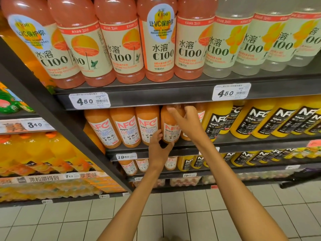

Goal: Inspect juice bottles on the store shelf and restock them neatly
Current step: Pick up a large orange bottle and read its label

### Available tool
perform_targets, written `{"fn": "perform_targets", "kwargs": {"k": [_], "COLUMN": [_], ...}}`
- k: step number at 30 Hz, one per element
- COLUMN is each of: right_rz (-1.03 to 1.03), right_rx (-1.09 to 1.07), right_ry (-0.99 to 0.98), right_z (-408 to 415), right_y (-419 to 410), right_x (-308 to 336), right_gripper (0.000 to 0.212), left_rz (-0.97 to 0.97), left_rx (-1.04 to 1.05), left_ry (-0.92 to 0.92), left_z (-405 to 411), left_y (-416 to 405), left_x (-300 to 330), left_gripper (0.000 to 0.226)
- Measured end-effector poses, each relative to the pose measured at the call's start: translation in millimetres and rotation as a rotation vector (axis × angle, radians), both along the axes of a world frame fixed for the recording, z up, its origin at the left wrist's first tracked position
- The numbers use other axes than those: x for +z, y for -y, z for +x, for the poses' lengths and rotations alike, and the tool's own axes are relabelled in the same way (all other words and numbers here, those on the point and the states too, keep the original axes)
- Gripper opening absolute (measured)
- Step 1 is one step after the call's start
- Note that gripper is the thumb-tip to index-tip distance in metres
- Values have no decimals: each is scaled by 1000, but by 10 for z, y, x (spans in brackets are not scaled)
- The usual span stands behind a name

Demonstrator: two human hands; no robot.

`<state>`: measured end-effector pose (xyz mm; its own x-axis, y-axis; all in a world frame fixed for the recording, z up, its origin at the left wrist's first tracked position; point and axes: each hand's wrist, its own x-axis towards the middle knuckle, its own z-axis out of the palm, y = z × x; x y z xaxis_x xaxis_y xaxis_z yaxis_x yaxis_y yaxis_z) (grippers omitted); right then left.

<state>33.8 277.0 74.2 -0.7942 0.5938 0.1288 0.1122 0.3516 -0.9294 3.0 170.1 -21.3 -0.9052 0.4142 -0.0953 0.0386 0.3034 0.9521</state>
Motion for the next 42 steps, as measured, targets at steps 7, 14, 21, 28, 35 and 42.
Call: {"fn": "perform_targets", "kwargs": {"k": [7,14,21,28,35,42], "right_rz": [-81,-146,-260,-262,-724,-854], "right_rx": [100,65,48,43,289,182], "right_ry": [-163,-285,-362,-350,-332,-420], "right_z": [257,522,810,930,1016,1057], "right_y": [180,298,372,303,263,380], "right_x": [-126,-129,-89,270,363,378], "right_gripper": [37,46,31,28,52,46], "left_rz": [4,-54,75,191,236,246], "left_rx": [-24,-129,-342,-295,-458,-526], "left_ry": [-69,-210,52,76,315,453], "left_z": [129,133,448,686,879,940], "left_y": [50,164,555,687,896,1004], "left_x": [-69,-43,-48,314,645,886], "left_gripper": [79,77,76,65,45,51]}}
